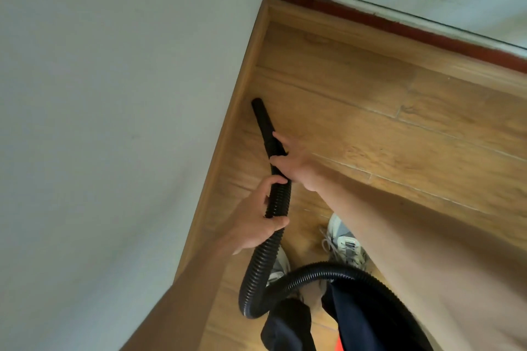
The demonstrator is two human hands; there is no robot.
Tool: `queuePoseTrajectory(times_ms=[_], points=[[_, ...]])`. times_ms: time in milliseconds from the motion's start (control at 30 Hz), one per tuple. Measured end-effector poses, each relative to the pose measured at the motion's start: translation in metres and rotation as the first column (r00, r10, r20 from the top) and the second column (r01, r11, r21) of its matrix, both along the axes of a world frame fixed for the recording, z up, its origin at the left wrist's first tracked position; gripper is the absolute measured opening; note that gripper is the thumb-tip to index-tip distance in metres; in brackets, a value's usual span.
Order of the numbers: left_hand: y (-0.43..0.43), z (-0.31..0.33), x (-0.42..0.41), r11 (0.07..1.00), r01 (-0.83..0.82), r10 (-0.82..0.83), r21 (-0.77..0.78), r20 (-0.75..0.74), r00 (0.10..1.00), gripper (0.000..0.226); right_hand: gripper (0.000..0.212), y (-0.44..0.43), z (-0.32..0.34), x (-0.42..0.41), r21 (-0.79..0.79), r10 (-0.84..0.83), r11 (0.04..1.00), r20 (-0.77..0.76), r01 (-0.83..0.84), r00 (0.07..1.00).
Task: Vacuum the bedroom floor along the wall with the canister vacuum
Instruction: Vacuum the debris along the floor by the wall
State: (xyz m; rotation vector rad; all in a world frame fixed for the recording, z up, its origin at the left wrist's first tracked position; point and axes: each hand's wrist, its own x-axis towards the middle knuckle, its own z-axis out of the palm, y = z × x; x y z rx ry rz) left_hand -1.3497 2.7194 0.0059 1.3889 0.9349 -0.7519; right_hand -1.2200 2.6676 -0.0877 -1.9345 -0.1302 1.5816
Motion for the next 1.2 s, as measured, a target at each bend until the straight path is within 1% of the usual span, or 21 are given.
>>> queuePoseTrajectory(times_ms=[133,267,400,633,700,833,933,1067,1200], points=[[-0.01,0.003,-0.003,1.0,-0.008,0.008,0.015,0.006,1.0,0.063,0.066,-0.008,0.001,0.0,-0.012,-0.035,0.999,-0.049,0.035,0.998],[0.003,0.003,-0.01,0.999,-0.047,0.047,0.016,-0.011,0.999,0.063,0.067,0.004,-0.002,-0.011,0.0,-0.065,0.998,-0.032,0.065,0.997],[0.012,0.002,-0.019,0.992,-0.123,0.124,0.018,-0.043,0.991,0.064,0.07,0.019,-0.007,-0.024,0.033,-0.03,0.999,-0.014,0.03,0.999],[0.001,0.005,-0.032,0.991,-0.134,0.134,0.005,-0.052,0.99,0.065,0.07,0.011,-0.007,-0.034,0.024,0.003,1.0,-0.019,-0.003,1.0],[0.004,0.005,-0.027,0.992,-0.125,0.125,0.004,-0.05,0.991,0.064,0.07,0.012,-0.008,-0.03,0.033,-0.004,0.999,-0.007,0.005,1.0],[0.018,-0.003,0.001,0.99,-0.137,0.137,0.019,-0.02,0.99,0.064,0.07,0.025,-0.012,-0.005,0.044,-0.076,0.996,0.04,0.075,0.996],[0.023,-0.007,0.021,0.989,-0.143,0.143,0.033,0.02,0.99,0.063,0.071,0.036,-0.011,0.021,0.012,0.005,1.0,0.079,-0.006,0.997],[0.012,-0.001,0.017,0.99,-0.14,0.14,0.017,0.006,0.99,0.064,0.072,0.029,-0.001,0.018,-0.004,0.056,0.998,0.025,-0.056,0.998],[-0.003,0.011,-0.021,0.996,-0.084,0.085,0.027,-0.053,0.995,0.065,0.073,0.01,0.007,-0.026,0.014,0.057,0.998,-0.06,-0.056,0.997]])
